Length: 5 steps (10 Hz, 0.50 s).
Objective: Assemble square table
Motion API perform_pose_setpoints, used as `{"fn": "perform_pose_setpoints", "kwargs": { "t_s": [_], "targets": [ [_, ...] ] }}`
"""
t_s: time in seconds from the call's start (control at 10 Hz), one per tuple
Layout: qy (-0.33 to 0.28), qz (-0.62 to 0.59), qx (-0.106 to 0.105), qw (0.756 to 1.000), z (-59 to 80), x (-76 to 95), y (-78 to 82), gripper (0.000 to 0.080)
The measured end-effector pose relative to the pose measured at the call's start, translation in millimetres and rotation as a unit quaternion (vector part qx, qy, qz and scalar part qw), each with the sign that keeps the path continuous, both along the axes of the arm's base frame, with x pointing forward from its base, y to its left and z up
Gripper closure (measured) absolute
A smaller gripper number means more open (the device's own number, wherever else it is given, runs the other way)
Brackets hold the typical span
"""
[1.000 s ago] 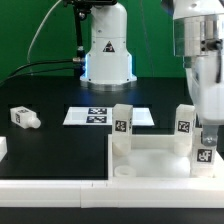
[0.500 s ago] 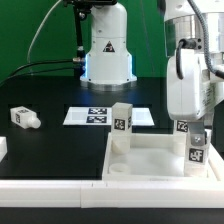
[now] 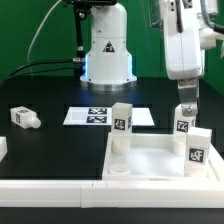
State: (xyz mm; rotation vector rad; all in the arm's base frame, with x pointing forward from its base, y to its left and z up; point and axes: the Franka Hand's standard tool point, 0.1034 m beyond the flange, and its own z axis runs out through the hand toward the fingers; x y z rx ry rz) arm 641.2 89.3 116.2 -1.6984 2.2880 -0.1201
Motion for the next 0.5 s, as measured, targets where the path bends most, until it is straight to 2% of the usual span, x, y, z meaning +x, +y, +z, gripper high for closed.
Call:
{"fn": "perform_pose_setpoints", "kwargs": {
  "t_s": [0.5],
  "targets": [
    [0.002,0.004,-0.002,1.000,-3.8,-0.7,0.6,0.0151]
  ]
}}
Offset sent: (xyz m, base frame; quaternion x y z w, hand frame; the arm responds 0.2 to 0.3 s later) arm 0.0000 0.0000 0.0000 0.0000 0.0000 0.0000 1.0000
